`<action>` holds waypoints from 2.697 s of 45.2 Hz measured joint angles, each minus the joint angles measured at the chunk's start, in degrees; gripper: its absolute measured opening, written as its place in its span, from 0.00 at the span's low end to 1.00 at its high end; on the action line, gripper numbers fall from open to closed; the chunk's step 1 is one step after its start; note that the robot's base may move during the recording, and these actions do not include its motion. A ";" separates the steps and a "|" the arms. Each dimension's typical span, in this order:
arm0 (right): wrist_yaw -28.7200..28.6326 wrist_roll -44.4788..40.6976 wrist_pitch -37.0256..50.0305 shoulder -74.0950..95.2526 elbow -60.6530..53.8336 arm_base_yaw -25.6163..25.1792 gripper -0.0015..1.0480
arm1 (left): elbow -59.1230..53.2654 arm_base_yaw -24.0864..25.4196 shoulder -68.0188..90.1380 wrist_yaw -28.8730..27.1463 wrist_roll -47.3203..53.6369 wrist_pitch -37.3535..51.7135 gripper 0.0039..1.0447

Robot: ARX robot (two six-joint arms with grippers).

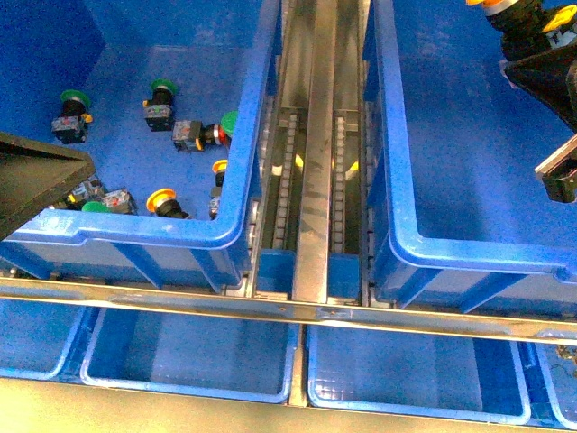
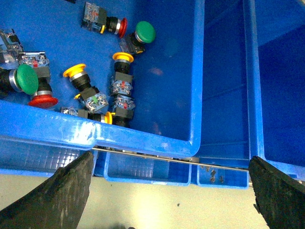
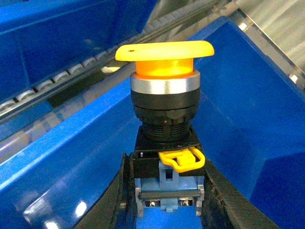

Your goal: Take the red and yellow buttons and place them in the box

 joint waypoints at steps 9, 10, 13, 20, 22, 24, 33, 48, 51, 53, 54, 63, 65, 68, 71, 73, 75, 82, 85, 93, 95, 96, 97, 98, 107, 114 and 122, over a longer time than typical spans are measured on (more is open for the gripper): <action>1.14 0.31 -0.13 -0.24 0.07 1.18 0.25 | -7.91 -3.50 2.45 -26.16 17.27 27.69 0.71; 1.14 0.28 -0.13 -0.26 0.07 1.22 0.25 | -8.66 -3.39 1.64 -27.91 18.86 29.81 0.68; 1.70 0.48 -0.13 -0.33 0.04 1.36 0.25 | -9.60 -2.60 -1.57 -30.53 23.04 30.95 0.59; 1.73 1.64 -0.13 -1.60 -0.20 1.64 0.25 | -13.00 0.55 -12.81 -27.34 27.74 23.06 0.32; 1.31 1.62 -0.13 -1.81 -0.44 1.70 0.25 | -13.57 1.31 -15.15 -26.80 28.11 20.98 0.26; 1.16 1.64 -0.15 -2.08 -0.76 1.70 0.25 | -14.12 2.38 -18.62 -25.81 28.35 18.01 0.20; -1.20 1.64 -0.70 -3.63 -1.86 1.46 0.25 | -14.23 7.02 -35.21 -21.11 28.89 2.95 0.02; -5.07 2.95 -0.87 -4.50 -3.89 0.68 0.25 | -14.23 13.29 -63.91 -15.19 29.14 -24.81 0.02; -5.38 3.02 -0.96 -5.07 -4.20 0.90 0.25 | -14.23 13.33 -64.17 -15.12 29.14 -25.33 0.02; -5.35 3.02 -1.33 -5.40 -4.28 1.05 0.25 | -14.23 13.33 -64.22 -15.12 29.16 -25.31 0.02; -5.18 2.99 -1.68 -5.60 -4.28 1.18 0.25 | -14.23 13.33 -64.22 -15.12 29.16 -25.31 0.02; -2.54 3.30 -4.76 -9.14 -4.20 3.43 0.25 | -14.23 13.33 -64.30 -15.43 29.14 -25.31 0.02; -1.18 3.30 -5.18 -9.33 -3.98 3.54 0.25 | -14.23 13.33 -64.30 -15.30 29.16 -25.31 0.02; 1.57 3.43 -6.01 -9.40 -3.39 4.00 0.25 | -14.23 13.33 -64.32 -15.30 29.14 -25.31 0.02; 4.55 4.46 -6.56 -9.40 -2.56 5.66 0.25 | -14.23 13.33 -64.32 -15.28 29.16 -25.33 0.02; 6.05 4.79 -6.54 -9.40 -2.21 7.34 0.25 | -14.23 13.33 -64.32 -15.21 29.16 -25.33 0.02; 8.37 5.22 -6.49 -9.31 -1.68 9.49 0.25 | -14.23 13.33 -64.32 -15.17 29.16 -25.33 0.02; 15.69 7.78 -6.19 -6.95 -0.81 15.08 0.25 | -14.23 13.33 -64.32 -15.19 29.16 -25.33 0.02; 17.51 8.26 -6.16 -6.12 -0.44 16.59 0.25 | -14.23 13.33 -64.32 -15.19 29.16 -25.31 0.02; 21.84 9.70 -5.60 -3.58 0.35 20.28 0.25 | -14.23 13.33 -64.35 -15.17 29.14 -25.31 0.02; 23.12 10.23 -5.60 -3.04 0.52 21.03 0.25 | -14.23 13.33 -64.35 -15.15 29.16 -25.33 0.02; 23.71 10.38 -5.60 -2.73 0.63 21.51 0.25 | -14.23 13.33 -64.35 -15.15 29.14 -25.31 0.02; 23.87 10.49 -5.57 -2.60 0.68 21.75 0.25 | -14.23 13.33 -64.35 -15.19 29.16 -25.31 0.02; 24.41 10.73 -5.55 -2.25 0.81 22.23 0.25 | -14.23 13.33 -64.35 -15.15 29.16 -25.33 0.02; 26.38 12.41 -4.11 -0.09 1.81 25.09 0.25 | -14.23 13.33 -64.35 -15.08 29.16 -25.35 0.02; 26.62 12.39 -2.34 1.40 2.54 25.46 0.25 | -14.23 13.42 -64.35 -14.93 29.16 -25.33 0.02; 27.06 12.35 -2.38 1.77 2.73 25.33 0.25 | -14.23 13.44 -64.35 -14.88 29.18 -25.33 0.02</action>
